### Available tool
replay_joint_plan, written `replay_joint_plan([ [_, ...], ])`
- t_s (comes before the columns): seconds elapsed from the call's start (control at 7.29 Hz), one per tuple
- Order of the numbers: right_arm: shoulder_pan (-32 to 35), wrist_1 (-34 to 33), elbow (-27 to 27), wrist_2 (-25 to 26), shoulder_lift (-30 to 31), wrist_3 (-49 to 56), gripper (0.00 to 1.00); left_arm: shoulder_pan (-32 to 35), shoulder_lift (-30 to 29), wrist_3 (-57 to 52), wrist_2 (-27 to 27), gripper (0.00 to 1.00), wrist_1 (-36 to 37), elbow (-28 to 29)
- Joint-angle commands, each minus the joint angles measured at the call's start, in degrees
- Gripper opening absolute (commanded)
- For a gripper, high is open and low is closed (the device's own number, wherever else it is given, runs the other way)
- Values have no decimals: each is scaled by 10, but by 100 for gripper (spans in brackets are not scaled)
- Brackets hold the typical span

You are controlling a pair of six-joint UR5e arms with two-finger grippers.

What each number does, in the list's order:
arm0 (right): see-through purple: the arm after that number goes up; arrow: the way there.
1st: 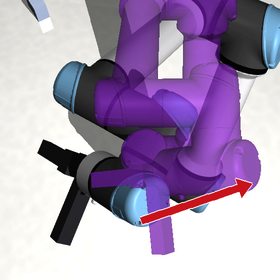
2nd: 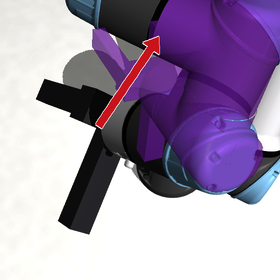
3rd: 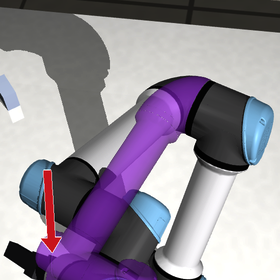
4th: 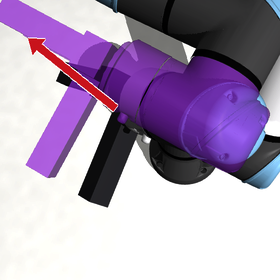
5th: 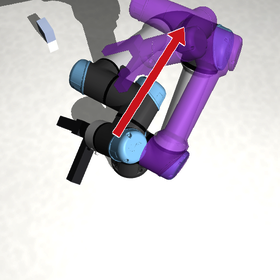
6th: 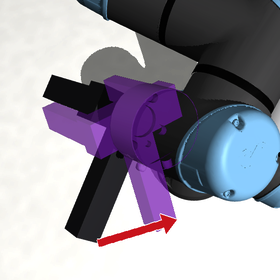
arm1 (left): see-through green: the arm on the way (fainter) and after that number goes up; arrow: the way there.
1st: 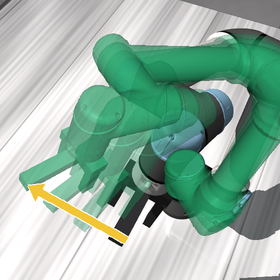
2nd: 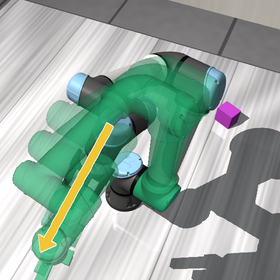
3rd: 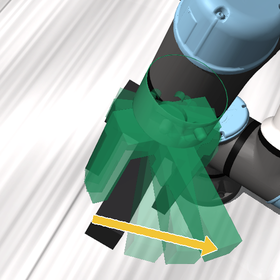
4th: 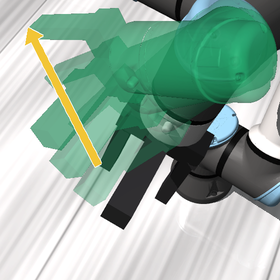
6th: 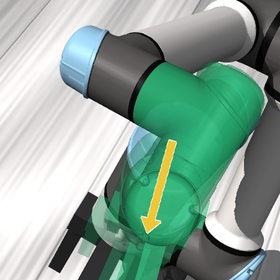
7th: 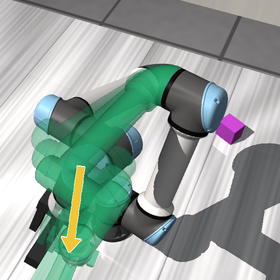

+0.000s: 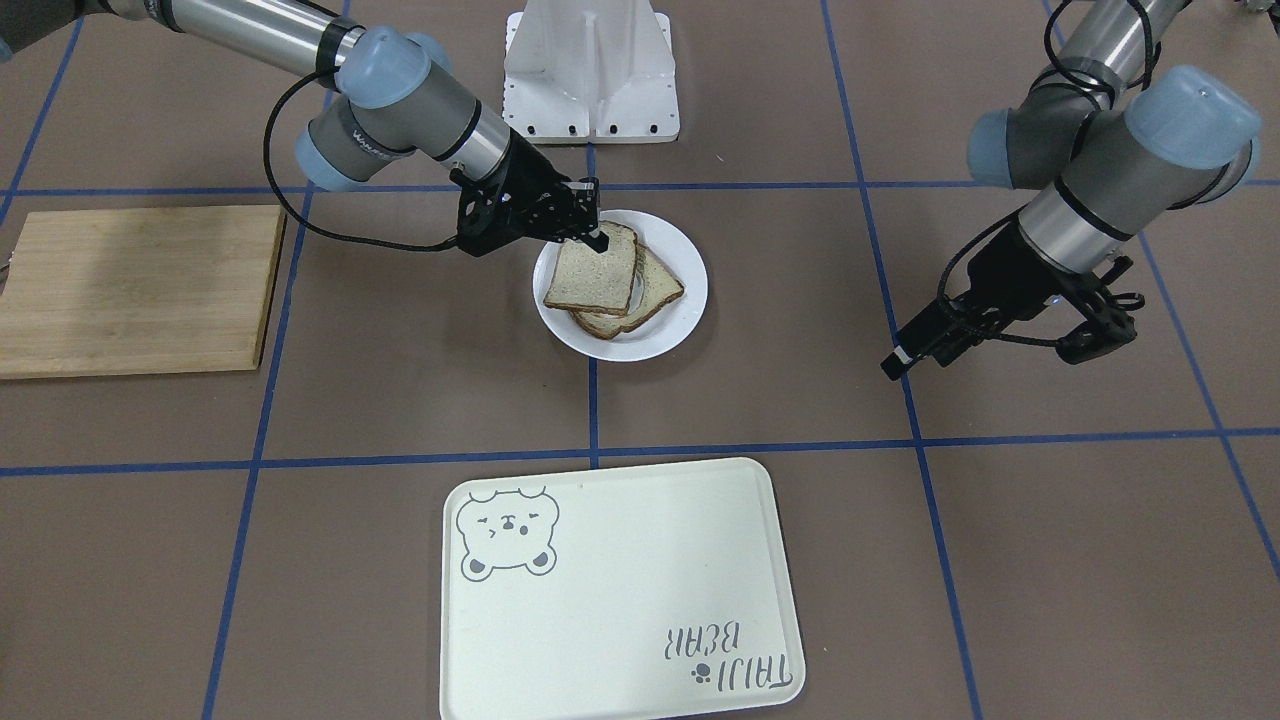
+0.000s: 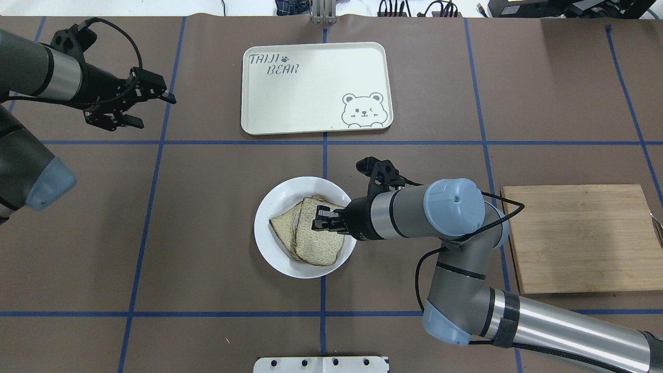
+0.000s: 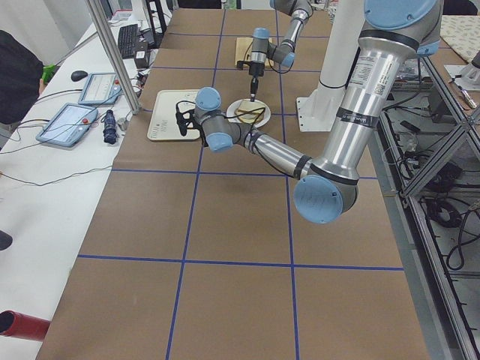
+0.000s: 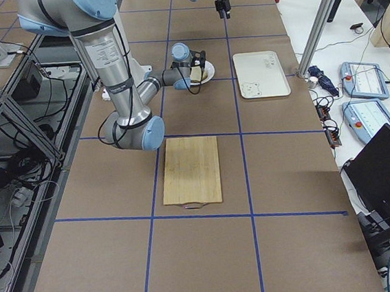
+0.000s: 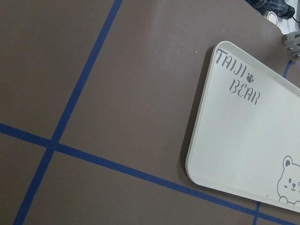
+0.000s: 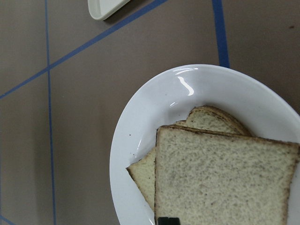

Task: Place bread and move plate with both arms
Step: 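Release the bread onto the egg slice and raise the right gripper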

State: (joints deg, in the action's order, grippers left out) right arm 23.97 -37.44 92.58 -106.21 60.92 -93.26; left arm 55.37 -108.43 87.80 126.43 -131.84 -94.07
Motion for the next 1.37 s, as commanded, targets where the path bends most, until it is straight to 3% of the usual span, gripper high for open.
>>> replay_joint_plan([
  [0.0,16,-42,28,-3,-10,-3,100,-24,-3,8,-40,99,-2,3],
  [0.14,34,-114,71,-24,-11,-3,100,-75,-12,30,-97,99,-2,0],
  [0.27,75,-164,93,-101,-10,4,100,-111,-17,33,-111,99,-4,-4],
  [0.41,137,-184,90,-209,-5,16,100,-142,-19,34,-112,99,-7,-15],
  [0.55,185,-226,92,-270,1,60,100,-162,-19,55,-114,99,-53,-18],
  [0.69,210,-276,95,-272,1,74,100,-172,-17,91,-115,99,-142,-6],
  [0.82,229,-319,95,-267,1,77,100,-180,-18,128,-115,99,-188,5],
  [1.1,247,-366,99,-266,8,155,100,-242,-12,125,-199,98,-254,31],
  [1.24,248,-367,99,-266,15,170,100,-251,-11,125,-204,98,-283,55],
])
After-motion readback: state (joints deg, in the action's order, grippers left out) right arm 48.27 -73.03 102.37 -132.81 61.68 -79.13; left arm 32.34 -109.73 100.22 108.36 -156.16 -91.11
